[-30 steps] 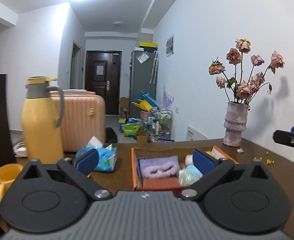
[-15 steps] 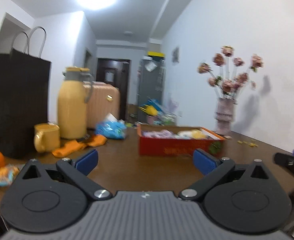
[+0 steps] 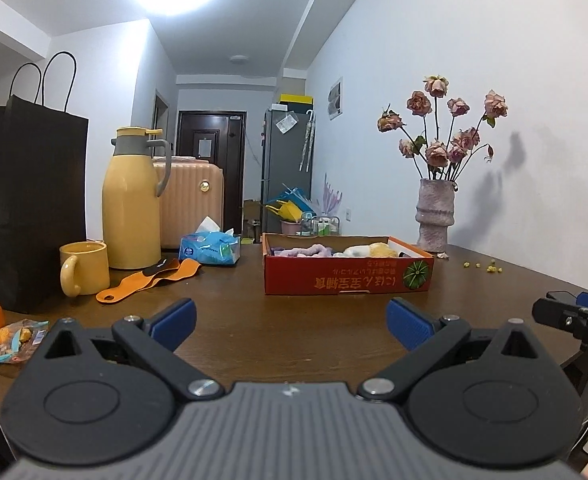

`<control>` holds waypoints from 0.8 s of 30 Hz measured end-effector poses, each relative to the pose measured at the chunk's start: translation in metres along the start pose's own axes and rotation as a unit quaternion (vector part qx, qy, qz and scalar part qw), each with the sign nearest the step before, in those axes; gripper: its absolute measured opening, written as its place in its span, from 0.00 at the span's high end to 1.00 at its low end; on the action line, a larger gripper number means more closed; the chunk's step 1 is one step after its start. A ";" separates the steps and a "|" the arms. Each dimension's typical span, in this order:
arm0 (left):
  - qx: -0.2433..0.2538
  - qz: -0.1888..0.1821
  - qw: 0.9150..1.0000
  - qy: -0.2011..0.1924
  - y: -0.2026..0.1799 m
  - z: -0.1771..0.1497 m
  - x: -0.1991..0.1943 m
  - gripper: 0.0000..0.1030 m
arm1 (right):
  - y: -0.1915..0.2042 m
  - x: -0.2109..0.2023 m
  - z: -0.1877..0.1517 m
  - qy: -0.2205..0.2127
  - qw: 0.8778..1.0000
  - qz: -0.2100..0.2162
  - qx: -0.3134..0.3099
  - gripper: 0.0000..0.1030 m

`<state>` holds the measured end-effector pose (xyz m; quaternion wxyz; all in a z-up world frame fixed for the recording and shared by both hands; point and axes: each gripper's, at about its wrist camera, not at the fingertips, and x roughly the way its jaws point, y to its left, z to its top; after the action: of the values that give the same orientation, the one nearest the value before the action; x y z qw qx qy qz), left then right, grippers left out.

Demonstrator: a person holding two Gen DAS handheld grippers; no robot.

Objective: Organize soft objects

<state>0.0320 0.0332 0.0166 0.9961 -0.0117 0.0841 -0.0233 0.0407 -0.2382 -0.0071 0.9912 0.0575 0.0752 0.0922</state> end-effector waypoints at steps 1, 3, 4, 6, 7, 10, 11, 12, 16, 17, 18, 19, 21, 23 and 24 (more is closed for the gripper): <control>0.001 0.000 1.000 -0.001 0.000 0.000 0.000 0.00 | 0.000 0.001 0.000 0.003 1.000 -0.002 0.000 0.00; 0.004 -0.001 1.000 -0.002 -0.001 0.000 0.000 0.00 | 0.001 0.002 0.000 0.005 1.000 0.000 0.002 0.00; 0.004 -0.001 1.000 -0.003 -0.001 0.000 0.000 0.00 | 0.001 0.002 0.000 0.004 1.000 0.000 0.004 0.00; 0.003 -0.001 1.000 -0.002 -0.001 0.000 0.001 0.00 | 0.001 0.001 0.000 -0.001 1.000 -0.002 0.007 0.00; 0.003 -0.001 1.000 -0.001 -0.001 0.000 0.001 0.00 | 0.001 0.001 0.000 -0.002 1.000 -0.004 0.008 0.00; 0.003 0.000 1.000 -0.002 -0.001 0.000 0.000 0.00 | 0.001 0.000 0.000 -0.004 1.000 -0.005 0.009 0.00; 0.003 -0.001 1.000 -0.003 -0.001 0.000 0.000 0.00 | 0.001 0.000 0.000 -0.005 1.000 -0.003 0.009 0.00; 0.003 -0.001 1.000 -0.003 -0.001 -0.001 0.000 0.00 | 0.001 0.001 0.000 -0.004 1.000 -0.002 0.007 0.00; 0.004 -0.002 1.000 -0.002 -0.001 -0.002 0.001 0.00 | 0.003 0.001 -0.001 -0.004 1.000 -0.001 0.003 0.00; 0.005 -0.002 1.000 -0.002 -0.002 -0.003 0.001 0.00 | 0.003 0.002 -0.002 -0.003 1.000 -0.001 0.003 0.00; 0.004 -0.003 1.000 -0.002 -0.001 -0.002 0.001 0.00 | 0.003 0.002 -0.003 -0.001 1.000 -0.002 0.004 0.00; 0.004 -0.003 1.000 -0.002 -0.001 -0.002 0.001 0.00 | 0.003 0.003 -0.003 0.002 1.000 -0.002 0.006 0.00; 0.004 -0.002 1.000 -0.002 -0.002 -0.003 0.001 0.00 | 0.003 0.003 -0.003 0.002 1.000 0.000 0.008 0.00; 0.004 -0.001 1.000 -0.002 -0.002 -0.004 0.002 0.00 | 0.004 0.003 -0.002 0.001 1.000 0.000 0.006 0.00; 0.004 -0.002 1.000 -0.001 -0.002 -0.003 0.002 0.00 | 0.004 0.003 -0.002 0.001 1.000 -0.001 0.005 0.00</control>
<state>0.0330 0.0312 0.0131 0.9962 -0.0084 0.0826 -0.0256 0.0423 -0.2333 -0.0093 0.9909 0.0628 0.0765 0.0913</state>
